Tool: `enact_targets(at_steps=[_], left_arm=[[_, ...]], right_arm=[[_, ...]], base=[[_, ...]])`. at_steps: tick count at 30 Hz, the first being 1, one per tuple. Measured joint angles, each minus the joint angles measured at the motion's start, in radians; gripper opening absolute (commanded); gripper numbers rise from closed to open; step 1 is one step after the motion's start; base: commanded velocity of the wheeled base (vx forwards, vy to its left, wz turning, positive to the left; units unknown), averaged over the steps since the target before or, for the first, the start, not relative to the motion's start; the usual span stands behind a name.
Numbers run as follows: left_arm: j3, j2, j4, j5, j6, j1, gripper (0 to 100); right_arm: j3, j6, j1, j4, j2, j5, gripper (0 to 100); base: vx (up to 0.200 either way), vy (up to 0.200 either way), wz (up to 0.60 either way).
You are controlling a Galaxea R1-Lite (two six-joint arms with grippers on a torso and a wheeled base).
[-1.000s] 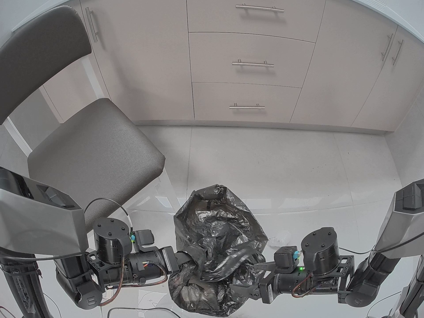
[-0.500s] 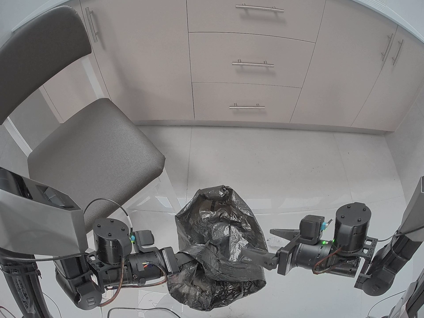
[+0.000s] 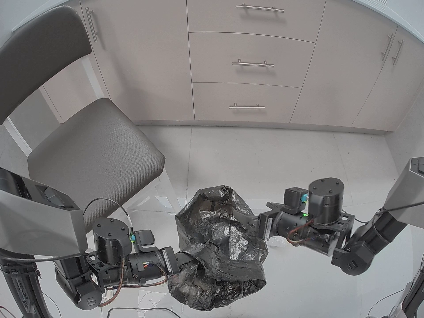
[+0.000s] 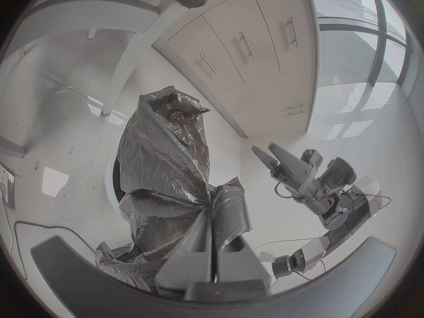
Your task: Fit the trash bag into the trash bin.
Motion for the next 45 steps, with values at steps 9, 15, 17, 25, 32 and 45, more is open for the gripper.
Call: enact_targets(at_steps=[9,15,17,25,32,45], left_arm=[[-0.001,0.000,0.000,0.000,0.001,0.000,0],[0.003,-0.001,-0.001,0.001,0.004,-0.001,0],[0.005,-0.003,-0.001,0.001,0.005,-0.001,0],[0.018,-0.017,-0.001,0.001,0.006,-0.004,0],[0.023,-0.026,-0.002,0.001,0.007,-0.012,0],[0.024,-0.028,-0.001,0.002,0.007,-0.016,0]], right_arm=[[-0.249,-0.096,0.016,0.171,0.078,-0.053,100],[-0.263,-0.100,0.024,0.130,0.121,-0.063,0],[-0.273,-0.101,0.024,0.116,0.138,-0.077,0],[-0.420,-0.103,0.026,0.097,0.238,-0.158,0],[-0.579,-0.114,0.034,0.107,0.360,-0.267,0],[-0.681,-0.123,0.014,0.154,0.476,-0.275,0]], base=[[0.000,0.000,0.00],[0.000,0.000,0.00],[0.000,0.000,0.00],[0.000,0.000,0.00],[0.000,0.000,0.00],[0.000,0.000,0.00]])
